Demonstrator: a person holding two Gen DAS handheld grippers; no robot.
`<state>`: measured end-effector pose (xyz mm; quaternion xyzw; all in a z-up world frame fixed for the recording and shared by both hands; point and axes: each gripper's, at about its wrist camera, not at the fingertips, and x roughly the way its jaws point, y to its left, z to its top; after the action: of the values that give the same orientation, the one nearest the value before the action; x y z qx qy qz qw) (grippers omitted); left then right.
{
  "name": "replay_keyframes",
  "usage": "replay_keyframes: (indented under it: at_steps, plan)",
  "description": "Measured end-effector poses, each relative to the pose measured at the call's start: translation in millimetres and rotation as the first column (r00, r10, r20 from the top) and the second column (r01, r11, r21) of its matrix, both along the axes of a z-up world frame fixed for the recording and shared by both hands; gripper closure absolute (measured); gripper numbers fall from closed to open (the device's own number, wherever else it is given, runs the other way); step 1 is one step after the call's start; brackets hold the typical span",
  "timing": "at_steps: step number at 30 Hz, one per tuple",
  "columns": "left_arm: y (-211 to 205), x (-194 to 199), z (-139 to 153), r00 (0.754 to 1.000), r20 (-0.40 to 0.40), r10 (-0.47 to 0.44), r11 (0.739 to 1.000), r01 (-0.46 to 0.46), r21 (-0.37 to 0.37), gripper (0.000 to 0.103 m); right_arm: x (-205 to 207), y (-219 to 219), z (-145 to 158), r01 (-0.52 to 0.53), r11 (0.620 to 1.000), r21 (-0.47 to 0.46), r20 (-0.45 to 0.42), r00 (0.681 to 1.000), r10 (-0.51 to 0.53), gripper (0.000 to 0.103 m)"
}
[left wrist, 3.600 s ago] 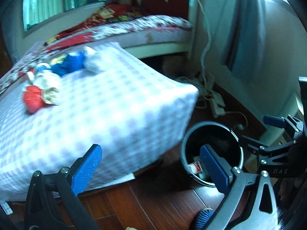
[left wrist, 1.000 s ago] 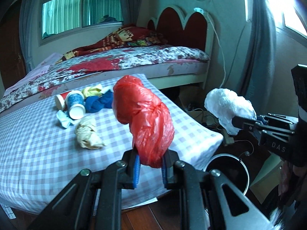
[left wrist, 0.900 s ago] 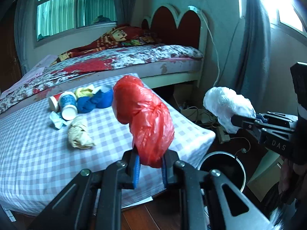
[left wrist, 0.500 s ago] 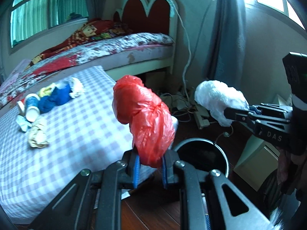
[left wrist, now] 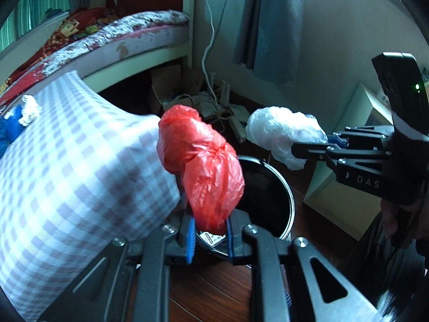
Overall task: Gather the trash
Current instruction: 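Carry both bags over the black bin and open both grippers to drop them, then grasp the beige cloth bundle with the left gripper while the right grasps the white tissue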
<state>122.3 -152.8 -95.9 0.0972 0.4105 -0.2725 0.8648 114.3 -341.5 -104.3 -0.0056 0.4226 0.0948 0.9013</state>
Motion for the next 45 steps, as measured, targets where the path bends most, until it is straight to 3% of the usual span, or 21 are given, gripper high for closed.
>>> replay_keyframes:
  at_steps: [5,13,15,16,17,19,24,36,45]
  plan:
    - [-14.1,9.7,-23.6,0.996,-0.083,-0.030,1.000,0.030,-0.002,0.084,9.8,-7.9,-26.2,-0.015,1.000,-0.025,-0.066,0.998,0.013,0.088]
    - [-35.1,14.4,-48.3,0.987,-0.148,-0.060,0.998,0.063,0.017,0.080,25.1,-9.0,-67.1,-0.048,0.998,-0.036,-0.168,0.985,0.041,0.088]
    - [-36.0,18.0,-54.0,0.987,-0.153,-0.044,0.999,0.046,0.013,0.048,29.8,-8.9,-79.7,-0.063,0.996,-0.057,-0.197,0.979,0.051,0.087]
    - [-33.5,18.7,-56.1,0.989,-0.145,-0.017,1.000,0.019,0.015,0.013,31.7,-8.8,-89.5,-0.056,0.993,-0.104,-0.211,0.977,0.033,0.072]
    - [-29.5,17.7,-56.8,0.992,-0.127,0.003,1.000,-0.003,-0.002,0.000,35.0,-11.0,-100.4,-0.044,0.989,-0.142,-0.246,0.969,0.007,0.043]
    - [-23.9,17.8,-62.0,0.992,-0.123,0.039,0.999,-0.038,0.013,0.001,35.6,-19.6,-115.4,-0.018,0.987,-0.161,-0.281,0.959,-0.028,0.022]
    - [-14.4,17.2,-67.3,0.990,-0.089,0.110,0.992,-0.104,0.071,0.001,34.3,-27.1,-115.2,0.031,0.975,-0.220,-0.272,0.958,-0.092,0.004]
    - [2.9,19.4,-62.6,0.985,-0.048,0.163,0.984,-0.159,0.086,0.001,29.9,-19.2,-97.6,0.055,0.974,-0.220,-0.223,0.969,-0.105,0.001]
    - [12.5,8.9,-41.2,0.984,-0.011,0.177,0.982,-0.176,0.073,0.001,20.3,-4.5,-72.9,0.062,0.978,-0.199,-0.165,0.982,-0.096,0.001]
